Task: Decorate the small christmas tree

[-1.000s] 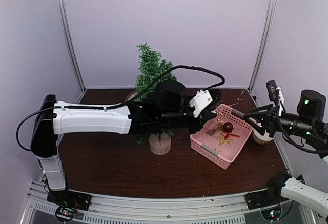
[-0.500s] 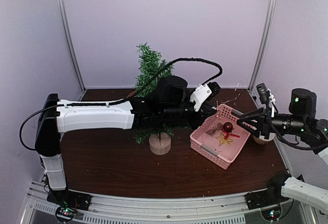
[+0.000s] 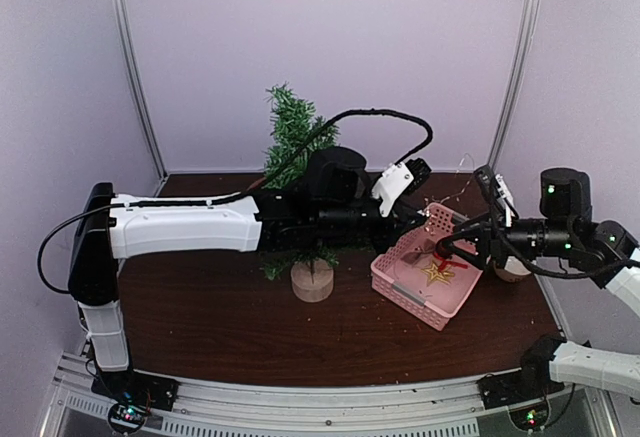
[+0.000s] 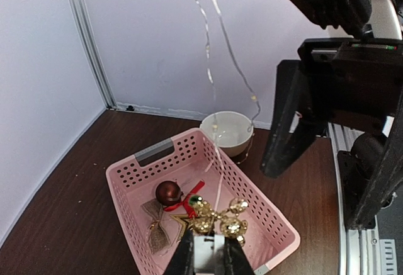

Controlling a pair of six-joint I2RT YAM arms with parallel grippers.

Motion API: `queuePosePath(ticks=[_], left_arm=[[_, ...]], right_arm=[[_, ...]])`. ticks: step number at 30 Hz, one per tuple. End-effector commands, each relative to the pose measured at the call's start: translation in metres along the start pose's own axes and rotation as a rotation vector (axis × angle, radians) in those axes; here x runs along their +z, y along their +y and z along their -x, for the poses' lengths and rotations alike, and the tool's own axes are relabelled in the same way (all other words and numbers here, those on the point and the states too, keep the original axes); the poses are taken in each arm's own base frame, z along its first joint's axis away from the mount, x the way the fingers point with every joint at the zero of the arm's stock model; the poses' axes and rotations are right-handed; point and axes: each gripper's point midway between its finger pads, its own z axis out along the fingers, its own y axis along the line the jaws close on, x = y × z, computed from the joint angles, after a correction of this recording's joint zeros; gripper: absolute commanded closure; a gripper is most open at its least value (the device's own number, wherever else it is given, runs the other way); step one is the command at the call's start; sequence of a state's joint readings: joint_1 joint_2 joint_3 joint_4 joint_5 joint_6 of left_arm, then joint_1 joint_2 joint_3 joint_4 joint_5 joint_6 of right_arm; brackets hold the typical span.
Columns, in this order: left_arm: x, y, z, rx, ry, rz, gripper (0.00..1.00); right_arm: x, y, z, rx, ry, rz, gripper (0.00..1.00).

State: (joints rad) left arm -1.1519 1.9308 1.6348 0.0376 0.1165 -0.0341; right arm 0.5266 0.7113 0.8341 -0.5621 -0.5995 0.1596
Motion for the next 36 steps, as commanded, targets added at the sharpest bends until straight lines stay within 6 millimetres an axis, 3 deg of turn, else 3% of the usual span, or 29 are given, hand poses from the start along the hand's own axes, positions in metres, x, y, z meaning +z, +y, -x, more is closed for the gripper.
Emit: queuePosePath(ticks=[1, 6, 12, 18, 26, 36], left_arm=[[-0.005, -0.008, 0.03, -0.012, -0.081, -0.062, 1.0], [-0.011, -0.018, 0.039, -0.017, -0.103, -0.123, 1.0], [-0.014, -0.025, 0.044, -0.023, -0.117, -0.162, 1.0], [-0.016, -0.029, 0.046, -0.021, -0.124, -0.186, 1.0], [-0.02, -0.027, 0.047, -0.009, -0.121, -0.172, 1.0], [-0.024, -0.02, 0.046, 0.007, -0.105, -0.125, 1.0]], right_arm=[[0.002, -0.008, 0.009, -0.029, -0.037, -0.049, 0.27], [0.009, -0.009, 0.008, -0.037, -0.034, -0.042, 0.25], [0.019, -0.004, 0.007, -0.061, -0.019, -0.005, 0.33], [0.027, 0.002, 0.006, -0.085, -0.009, 0.029, 0.48], [0.024, -0.003, 0.003, -0.09, -0.004, -0.006, 0.79], [0.014, -0.001, 0.007, -0.1, -0.04, -0.026, 0.92]])
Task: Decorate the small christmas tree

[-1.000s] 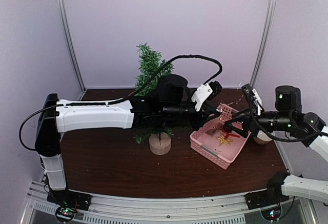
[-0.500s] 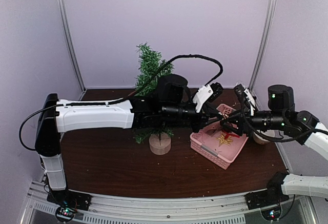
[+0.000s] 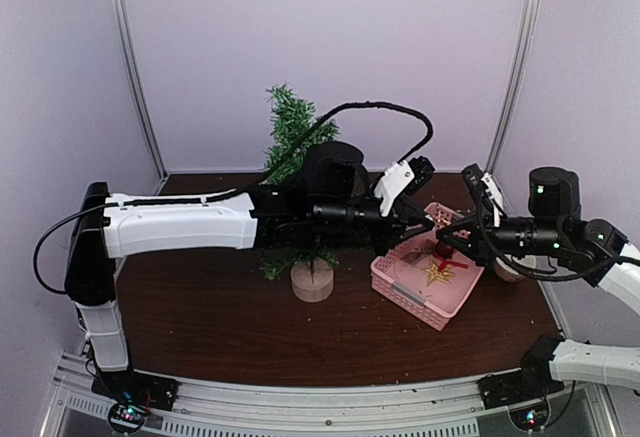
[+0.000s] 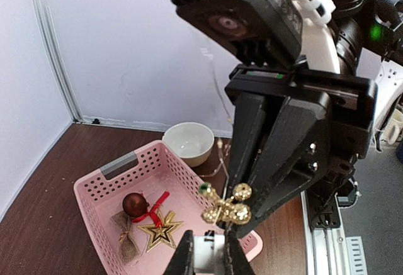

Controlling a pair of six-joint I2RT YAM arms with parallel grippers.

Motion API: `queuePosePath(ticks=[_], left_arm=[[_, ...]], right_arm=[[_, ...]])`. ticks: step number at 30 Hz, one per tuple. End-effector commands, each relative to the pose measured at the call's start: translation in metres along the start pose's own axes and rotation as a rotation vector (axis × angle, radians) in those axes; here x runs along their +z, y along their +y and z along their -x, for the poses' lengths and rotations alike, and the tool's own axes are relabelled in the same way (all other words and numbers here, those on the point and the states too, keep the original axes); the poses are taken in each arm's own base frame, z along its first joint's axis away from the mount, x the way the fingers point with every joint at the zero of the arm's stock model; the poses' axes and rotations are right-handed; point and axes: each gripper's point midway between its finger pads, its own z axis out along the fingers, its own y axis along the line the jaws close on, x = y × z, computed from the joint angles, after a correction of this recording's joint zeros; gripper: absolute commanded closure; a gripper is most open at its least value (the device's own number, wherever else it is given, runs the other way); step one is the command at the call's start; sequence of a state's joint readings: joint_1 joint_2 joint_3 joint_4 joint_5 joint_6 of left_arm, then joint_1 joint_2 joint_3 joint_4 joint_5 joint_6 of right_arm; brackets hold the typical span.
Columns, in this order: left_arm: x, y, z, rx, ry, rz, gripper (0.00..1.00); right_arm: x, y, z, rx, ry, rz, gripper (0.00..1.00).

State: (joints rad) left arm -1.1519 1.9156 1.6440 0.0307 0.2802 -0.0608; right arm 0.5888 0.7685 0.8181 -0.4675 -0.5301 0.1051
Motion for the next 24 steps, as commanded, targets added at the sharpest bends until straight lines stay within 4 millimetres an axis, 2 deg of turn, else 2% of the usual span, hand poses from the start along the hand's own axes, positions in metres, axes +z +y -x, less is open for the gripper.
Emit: queuePosePath(ticks=[1, 10, 24], left_arm=[[-0.016, 0.006, 0.032, 0.038, -0.067, 0.044, 1.0], [-0.007, 0.007, 0.022, 0.037, -0.035, 0.038, 1.0], [-0.001, 0.011, 0.004, 0.041, 0.032, 0.052, 1.0]], right_arm=[[-0.008, 0.003, 0.006, -0.018, -0.043, -0.008, 0.94], [-0.018, 0.016, 0.03, -0.036, -0.128, 0.041, 0.96], [-0.021, 0.017, 0.069, -0.007, -0.232, 0.036, 0.96]])
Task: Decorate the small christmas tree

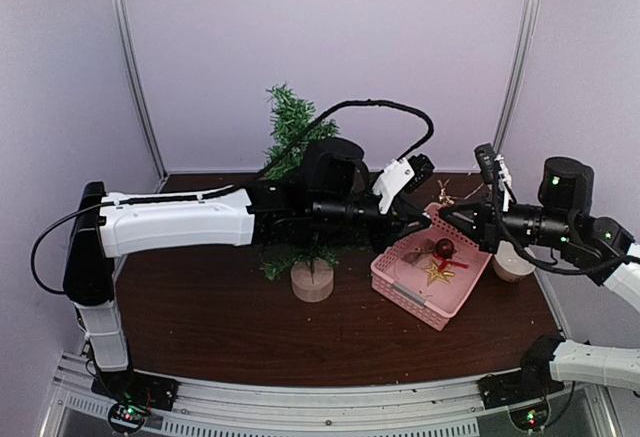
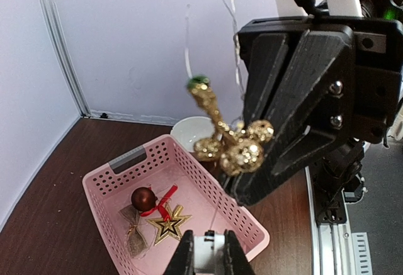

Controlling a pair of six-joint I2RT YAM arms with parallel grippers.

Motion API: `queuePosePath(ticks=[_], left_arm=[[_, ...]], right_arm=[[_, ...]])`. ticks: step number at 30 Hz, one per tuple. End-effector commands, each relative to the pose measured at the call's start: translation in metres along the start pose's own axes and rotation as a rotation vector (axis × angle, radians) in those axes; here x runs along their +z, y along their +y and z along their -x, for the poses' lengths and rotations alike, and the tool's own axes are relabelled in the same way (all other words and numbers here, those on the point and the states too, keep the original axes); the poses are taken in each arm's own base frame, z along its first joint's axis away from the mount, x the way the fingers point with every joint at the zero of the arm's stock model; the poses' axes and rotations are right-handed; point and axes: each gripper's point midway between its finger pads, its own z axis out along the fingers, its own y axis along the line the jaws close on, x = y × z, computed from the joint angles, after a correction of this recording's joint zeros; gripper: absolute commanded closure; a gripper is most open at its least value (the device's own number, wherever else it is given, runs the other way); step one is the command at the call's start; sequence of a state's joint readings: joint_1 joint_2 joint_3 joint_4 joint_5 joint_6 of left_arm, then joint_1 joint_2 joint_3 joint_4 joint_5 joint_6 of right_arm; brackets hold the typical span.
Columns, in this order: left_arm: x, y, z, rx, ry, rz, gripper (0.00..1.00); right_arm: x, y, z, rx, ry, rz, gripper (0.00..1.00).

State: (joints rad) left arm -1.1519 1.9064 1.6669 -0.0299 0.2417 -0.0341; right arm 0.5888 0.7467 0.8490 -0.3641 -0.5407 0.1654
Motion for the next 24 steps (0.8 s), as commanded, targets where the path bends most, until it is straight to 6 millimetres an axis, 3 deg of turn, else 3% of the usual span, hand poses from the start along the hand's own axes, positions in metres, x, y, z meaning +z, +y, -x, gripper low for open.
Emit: queuePosePath(ticks=[1, 8, 17, 21, 24], left_arm=[[0.003, 0.006, 0.003, 0.022, 0.004, 0.019, 1.0], [0.006, 0.006, -0.005, 0.018, 0.03, 0.021, 1.0], [0.005, 0.005, -0.003, 0.02, 0.019, 0.015, 1.0], [0.001, 0.006, 0.003, 0.019, -0.002, 0.022, 1.0], [-0.005, 0.006, 0.013, 0.024, -0.025, 0.027, 1.0]], right_arm=[[-0.003, 0.004, 0.032, 0.001, -0.097, 0.002, 0.96], [-0.001, 0.001, 0.04, 0.047, -0.156, -0.004, 0.95], [-0.005, 0.006, 0.027, 0.043, -0.135, 0.027, 0.93], [-0.011, -0.015, 0.016, 0.054, -0.097, -0.099, 0.94], [-0.019, -0.045, 0.002, 0.056, -0.047, -0.275, 0.94]])
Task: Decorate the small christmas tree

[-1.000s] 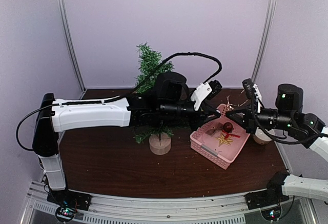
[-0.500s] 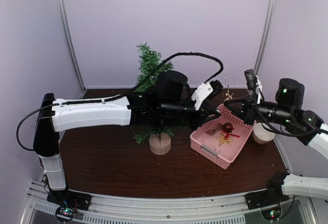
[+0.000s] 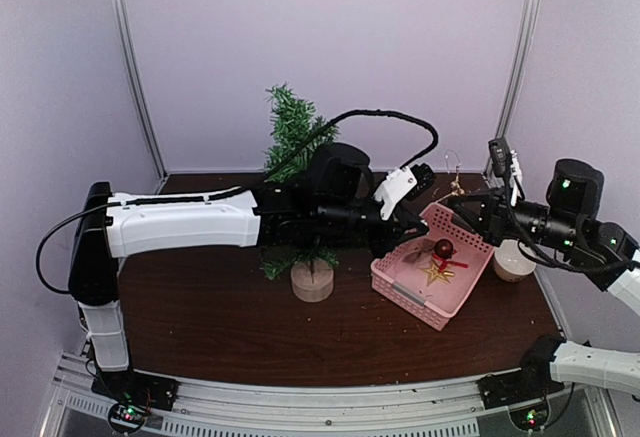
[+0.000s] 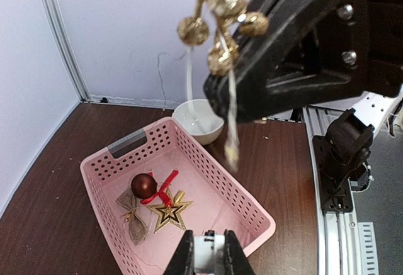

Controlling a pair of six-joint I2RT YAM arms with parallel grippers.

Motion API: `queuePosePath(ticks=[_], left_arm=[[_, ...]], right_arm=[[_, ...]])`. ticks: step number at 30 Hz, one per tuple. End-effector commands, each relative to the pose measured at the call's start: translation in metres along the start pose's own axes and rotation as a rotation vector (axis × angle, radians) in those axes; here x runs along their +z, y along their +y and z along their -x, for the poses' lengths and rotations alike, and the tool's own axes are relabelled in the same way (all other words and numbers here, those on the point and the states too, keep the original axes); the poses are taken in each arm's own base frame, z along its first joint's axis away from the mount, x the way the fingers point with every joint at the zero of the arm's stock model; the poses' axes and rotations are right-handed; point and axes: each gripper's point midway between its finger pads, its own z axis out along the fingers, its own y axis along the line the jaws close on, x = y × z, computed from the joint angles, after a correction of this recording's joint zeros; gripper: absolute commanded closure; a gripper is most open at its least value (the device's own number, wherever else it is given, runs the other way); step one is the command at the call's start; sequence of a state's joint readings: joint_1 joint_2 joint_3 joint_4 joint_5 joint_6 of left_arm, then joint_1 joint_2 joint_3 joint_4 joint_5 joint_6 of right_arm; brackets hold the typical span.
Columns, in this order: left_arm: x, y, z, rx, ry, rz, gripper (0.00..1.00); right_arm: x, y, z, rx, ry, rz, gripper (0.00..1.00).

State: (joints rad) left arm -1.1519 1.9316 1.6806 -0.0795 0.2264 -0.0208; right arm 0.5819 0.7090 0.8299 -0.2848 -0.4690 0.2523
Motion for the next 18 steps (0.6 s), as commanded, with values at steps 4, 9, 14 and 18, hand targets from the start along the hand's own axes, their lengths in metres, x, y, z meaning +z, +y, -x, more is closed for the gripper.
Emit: queuePosePath(ticks=[4, 9, 14, 18], left_arm=[[-0.025, 0.004, 0.047, 0.029, -0.127, 0.03, 1.0], [-0.037, 0.002, 0.061, 0.041, -0.154, 0.031, 1.0], [-0.047, 0.005, 0.069, 0.046, -0.162, 0.056, 1.0], [-0.052, 0.007, 0.072, 0.044, -0.163, 0.077, 1.0]], right_arm=[[-0.026, -0.076, -0.031, 0.02, 0.087, -0.427, 0.94], [-0.034, -0.096, -0.036, 0.061, 0.068, -0.525, 0.94], [-0.035, -0.109, -0.04, 0.091, 0.071, -0.573, 0.94], [-0.041, -0.117, -0.041, 0.114, 0.059, -0.607, 0.94]])
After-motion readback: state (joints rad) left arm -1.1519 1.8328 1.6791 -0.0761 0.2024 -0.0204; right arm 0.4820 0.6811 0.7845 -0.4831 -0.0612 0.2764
